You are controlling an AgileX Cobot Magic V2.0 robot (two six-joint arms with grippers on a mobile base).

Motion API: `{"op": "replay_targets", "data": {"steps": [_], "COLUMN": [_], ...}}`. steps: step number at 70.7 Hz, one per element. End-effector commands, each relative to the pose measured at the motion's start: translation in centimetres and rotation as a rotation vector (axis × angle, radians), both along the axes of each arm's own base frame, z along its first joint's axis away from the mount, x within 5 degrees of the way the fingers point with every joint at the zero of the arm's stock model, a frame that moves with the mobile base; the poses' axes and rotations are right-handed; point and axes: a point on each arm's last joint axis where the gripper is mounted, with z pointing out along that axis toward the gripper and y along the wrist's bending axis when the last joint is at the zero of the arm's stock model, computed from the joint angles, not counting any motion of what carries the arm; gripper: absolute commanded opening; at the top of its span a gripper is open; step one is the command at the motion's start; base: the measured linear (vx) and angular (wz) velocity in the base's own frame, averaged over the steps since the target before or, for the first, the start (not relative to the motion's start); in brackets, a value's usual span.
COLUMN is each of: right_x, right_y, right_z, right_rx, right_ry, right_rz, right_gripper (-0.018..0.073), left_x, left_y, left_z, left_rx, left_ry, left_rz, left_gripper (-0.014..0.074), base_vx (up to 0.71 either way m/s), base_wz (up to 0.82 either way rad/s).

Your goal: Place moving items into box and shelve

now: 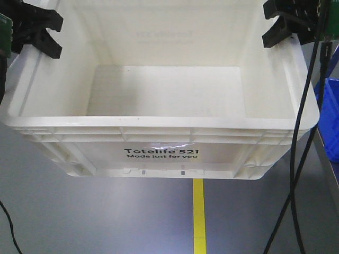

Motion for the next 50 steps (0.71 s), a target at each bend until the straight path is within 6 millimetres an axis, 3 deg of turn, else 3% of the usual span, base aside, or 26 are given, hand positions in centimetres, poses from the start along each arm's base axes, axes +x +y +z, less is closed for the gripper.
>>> {"op": "replay_targets", "data": {"steps": [1,50], "right_x": [-1.59,-1.59], "right_y": [1.24,1.23], "right_z": [3.52,3.52], "right_rx": [0.169,0.168], "right_ry": [-0.142,-0.142], "right_rz": [0.044,0.044], "right_gripper": [-0.0011,-0.0011], "left_x": [-1.42,-1.43], "left_y": [-1.34,-1.33], "left_z": [3.74,3.74], "left_rx": [-0.168,-0.167], "left_ry": [-0.166,-0.165], "left_rz": [-0.035,-0.035], "left_gripper": [-0.0017,-0.0017], "base_vx": [0.52,0.51], "base_wz": [-0.12,-0.08]}}
